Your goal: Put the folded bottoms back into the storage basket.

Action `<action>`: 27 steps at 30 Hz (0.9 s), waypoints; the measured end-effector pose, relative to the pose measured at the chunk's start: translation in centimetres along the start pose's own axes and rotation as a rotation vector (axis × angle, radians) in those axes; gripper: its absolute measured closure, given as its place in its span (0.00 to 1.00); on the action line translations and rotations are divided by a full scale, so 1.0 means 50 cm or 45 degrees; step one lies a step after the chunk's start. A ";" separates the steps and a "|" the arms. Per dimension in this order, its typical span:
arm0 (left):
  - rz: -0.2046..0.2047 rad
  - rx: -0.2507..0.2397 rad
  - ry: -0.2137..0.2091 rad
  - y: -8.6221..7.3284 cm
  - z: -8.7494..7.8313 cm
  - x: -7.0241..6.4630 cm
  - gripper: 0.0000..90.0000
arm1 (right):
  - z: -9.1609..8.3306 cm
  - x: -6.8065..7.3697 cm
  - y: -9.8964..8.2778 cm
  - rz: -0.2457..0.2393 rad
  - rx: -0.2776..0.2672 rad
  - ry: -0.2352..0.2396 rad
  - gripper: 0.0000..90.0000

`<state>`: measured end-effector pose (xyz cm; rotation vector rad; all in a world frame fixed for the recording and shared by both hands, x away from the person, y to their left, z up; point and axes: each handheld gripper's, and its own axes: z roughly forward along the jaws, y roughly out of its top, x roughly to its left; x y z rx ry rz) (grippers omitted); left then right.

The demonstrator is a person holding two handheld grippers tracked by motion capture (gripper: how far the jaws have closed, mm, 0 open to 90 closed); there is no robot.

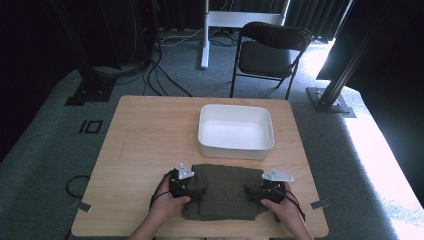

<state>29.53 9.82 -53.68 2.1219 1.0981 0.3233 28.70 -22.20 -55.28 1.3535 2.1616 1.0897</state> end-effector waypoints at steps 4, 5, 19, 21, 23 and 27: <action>-0.006 0.017 0.015 -0.002 0.008 0.001 0.17 | 0.002 0.000 -0.002 0.005 0.016 0.011 0.15; -0.002 0.023 0.018 -0.002 0.010 0.001 0.17 | 0.003 0.000 -0.003 0.008 0.025 0.013 0.15; 0.023 -0.054 0.049 -0.019 0.034 -0.005 0.13 | 0.013 0.003 -0.009 -0.019 0.039 0.011 0.14; 0.023 -0.053 0.056 -0.019 0.035 -0.006 0.12 | 0.014 0.004 -0.008 -0.014 0.040 0.013 0.14; 0.015 -0.054 0.067 -0.019 0.035 -0.008 0.12 | 0.015 0.005 -0.008 -0.012 0.039 0.013 0.14; 0.003 -0.058 0.076 -0.017 0.037 -0.010 0.12 | 0.015 0.009 -0.008 -0.025 0.039 0.017 0.15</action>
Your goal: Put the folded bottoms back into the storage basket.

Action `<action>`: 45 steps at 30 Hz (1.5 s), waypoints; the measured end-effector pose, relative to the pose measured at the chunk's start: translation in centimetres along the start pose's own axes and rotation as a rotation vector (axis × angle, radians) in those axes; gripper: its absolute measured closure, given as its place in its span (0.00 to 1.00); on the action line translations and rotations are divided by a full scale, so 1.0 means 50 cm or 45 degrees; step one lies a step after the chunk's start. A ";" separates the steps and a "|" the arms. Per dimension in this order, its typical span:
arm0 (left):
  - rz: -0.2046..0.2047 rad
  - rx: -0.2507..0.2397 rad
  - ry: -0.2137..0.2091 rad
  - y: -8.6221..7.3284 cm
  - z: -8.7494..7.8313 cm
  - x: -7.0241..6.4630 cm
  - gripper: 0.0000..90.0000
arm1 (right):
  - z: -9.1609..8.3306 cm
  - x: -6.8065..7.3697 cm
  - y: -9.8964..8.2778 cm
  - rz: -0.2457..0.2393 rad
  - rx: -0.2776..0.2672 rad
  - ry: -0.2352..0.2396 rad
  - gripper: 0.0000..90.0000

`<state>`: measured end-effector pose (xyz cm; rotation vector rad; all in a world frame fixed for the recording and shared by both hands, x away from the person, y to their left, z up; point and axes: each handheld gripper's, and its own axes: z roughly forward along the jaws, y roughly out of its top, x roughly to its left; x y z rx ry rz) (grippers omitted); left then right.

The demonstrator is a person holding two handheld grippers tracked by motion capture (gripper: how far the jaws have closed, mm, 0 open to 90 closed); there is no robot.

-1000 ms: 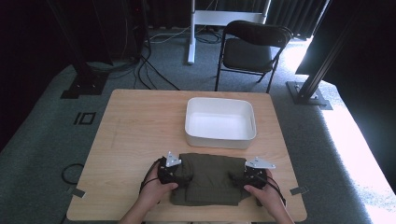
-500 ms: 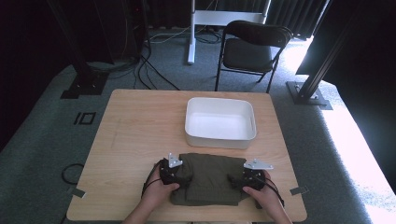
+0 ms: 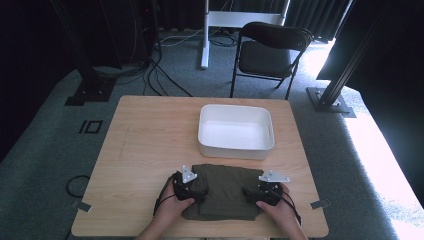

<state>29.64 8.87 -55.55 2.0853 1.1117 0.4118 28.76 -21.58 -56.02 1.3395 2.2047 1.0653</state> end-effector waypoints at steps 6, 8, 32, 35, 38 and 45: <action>-0.014 -0.003 0.004 0.001 0.002 -0.002 0.12 | 0.000 0.005 0.000 -0.022 0.007 -0.021 0.19; 0.011 -0.013 -0.018 0.002 0.002 -0.004 0.15 | -0.002 0.009 -0.002 -0.040 -0.003 -0.015 0.27; 0.014 -0.127 -0.240 0.031 -0.040 -0.016 0.85 | -0.057 0.032 0.049 -0.092 0.016 0.134 0.90; 0.023 -0.147 -0.243 0.042 -0.053 -0.016 0.85 | -0.069 0.034 0.058 -0.092 -0.004 0.146 0.90; 0.034 -0.170 -0.245 0.054 -0.065 -0.015 0.85 | -0.084 0.036 0.071 -0.092 -0.025 0.156 0.90; 0.057 -0.216 -0.258 0.089 -0.090 -0.015 0.85 | -0.118 0.028 0.103 -0.088 -0.087 0.170 0.90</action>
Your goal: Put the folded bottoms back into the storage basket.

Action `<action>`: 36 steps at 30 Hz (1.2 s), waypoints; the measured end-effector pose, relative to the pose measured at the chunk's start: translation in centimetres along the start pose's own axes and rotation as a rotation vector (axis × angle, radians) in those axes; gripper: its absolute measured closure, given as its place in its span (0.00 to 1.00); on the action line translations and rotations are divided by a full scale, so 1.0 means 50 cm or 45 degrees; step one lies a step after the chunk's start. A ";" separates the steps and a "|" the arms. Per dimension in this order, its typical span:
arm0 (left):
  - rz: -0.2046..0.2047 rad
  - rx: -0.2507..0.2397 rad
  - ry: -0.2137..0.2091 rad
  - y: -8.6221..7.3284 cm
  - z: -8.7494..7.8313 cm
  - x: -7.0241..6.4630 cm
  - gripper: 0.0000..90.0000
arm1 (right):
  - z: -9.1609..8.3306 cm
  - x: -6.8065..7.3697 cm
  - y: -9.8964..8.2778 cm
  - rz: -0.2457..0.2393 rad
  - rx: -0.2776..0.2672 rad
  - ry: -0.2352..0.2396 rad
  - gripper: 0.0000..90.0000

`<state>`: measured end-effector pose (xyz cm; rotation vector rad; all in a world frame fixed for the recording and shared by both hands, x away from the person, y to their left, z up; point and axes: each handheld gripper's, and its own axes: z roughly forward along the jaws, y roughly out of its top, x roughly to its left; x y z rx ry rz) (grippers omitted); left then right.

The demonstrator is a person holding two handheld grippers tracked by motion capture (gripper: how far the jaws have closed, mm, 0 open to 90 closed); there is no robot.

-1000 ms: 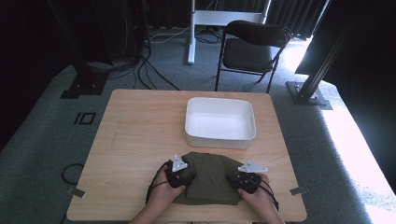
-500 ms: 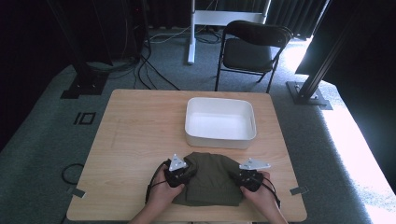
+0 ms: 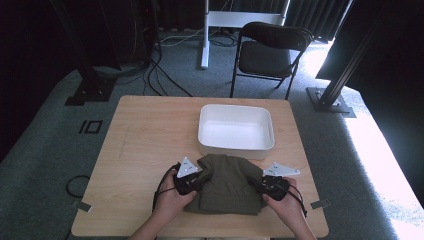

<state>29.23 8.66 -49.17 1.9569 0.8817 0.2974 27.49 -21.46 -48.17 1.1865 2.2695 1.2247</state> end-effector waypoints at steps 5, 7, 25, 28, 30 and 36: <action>-0.003 -0.017 -0.015 0.016 -0.002 0.003 0.85 | -0.012 -0.008 0.018 -0.005 -0.019 0.006 0.90; 0.002 -0.026 -0.020 0.030 -0.004 0.006 0.85 | -0.018 -0.016 0.033 -0.001 -0.036 0.011 0.90; 0.021 -0.085 -0.002 0.120 -0.014 0.036 0.85 | -0.034 -0.047 0.114 0.022 -0.111 0.015 0.90; 0.031 -0.086 0.005 0.136 -0.012 0.041 0.85 | -0.035 -0.051 0.129 0.013 -0.116 0.003 0.90; 0.033 -0.088 0.008 0.144 -0.012 0.044 0.85 | -0.034 -0.055 0.140 0.010 -0.118 0.000 0.90; 0.042 -0.097 0.024 0.175 -0.011 0.055 0.85 | -0.033 -0.070 0.172 0.015 -0.124 -0.005 0.90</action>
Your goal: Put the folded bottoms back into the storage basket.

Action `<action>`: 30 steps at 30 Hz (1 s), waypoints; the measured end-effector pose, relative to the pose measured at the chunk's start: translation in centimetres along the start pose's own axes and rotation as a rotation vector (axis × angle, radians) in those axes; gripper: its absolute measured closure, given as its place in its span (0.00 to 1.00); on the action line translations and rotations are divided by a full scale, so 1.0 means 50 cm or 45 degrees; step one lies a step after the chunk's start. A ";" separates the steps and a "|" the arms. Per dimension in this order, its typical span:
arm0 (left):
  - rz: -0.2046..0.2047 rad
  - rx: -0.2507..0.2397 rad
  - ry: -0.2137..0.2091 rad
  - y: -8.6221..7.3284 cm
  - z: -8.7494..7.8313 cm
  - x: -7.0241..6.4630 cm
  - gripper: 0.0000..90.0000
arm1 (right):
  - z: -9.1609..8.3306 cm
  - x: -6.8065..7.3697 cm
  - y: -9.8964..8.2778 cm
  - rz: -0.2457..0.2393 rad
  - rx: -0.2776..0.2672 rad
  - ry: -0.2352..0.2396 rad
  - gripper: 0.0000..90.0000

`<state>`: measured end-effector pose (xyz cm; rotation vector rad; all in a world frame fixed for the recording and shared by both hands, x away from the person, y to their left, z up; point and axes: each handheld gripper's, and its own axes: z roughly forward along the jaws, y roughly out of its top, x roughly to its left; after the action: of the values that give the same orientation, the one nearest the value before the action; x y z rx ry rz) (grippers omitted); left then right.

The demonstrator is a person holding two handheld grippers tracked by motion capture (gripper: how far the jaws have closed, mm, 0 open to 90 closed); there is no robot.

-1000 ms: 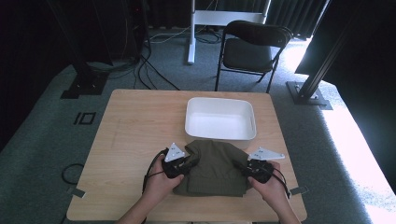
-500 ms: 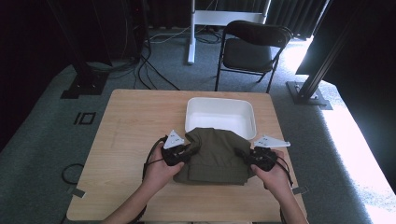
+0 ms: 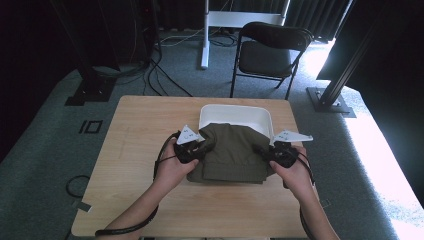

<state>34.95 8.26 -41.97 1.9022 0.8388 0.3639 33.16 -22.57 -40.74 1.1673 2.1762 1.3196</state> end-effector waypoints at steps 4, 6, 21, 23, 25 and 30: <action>0.003 -0.005 0.012 0.013 0.003 0.007 0.85 | 0.002 -0.005 0.017 0.000 -0.005 -0.003 0.90; 0.007 -0.009 0.023 0.022 0.006 0.008 0.85 | 0.004 -0.011 0.032 -0.003 -0.011 -0.013 0.90; -0.013 0.002 0.037 0.074 0.033 0.045 0.85 | 0.035 -0.049 0.079 0.044 0.010 -0.025 0.90; -0.024 0.007 0.044 0.082 0.043 0.052 0.86 | 0.042 -0.059 0.086 0.058 0.016 -0.032 0.90; -0.030 0.009 0.041 0.086 0.049 0.057 0.85 | 0.048 -0.067 0.092 0.079 0.020 -0.037 0.89; -0.053 0.002 0.054 0.098 0.069 0.075 0.85 | 0.070 -0.085 0.108 0.085 0.044 -0.071 0.89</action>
<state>41.55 7.16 -39.70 1.8812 0.9061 0.3793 40.51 -22.66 -38.43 1.2847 2.1462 1.2654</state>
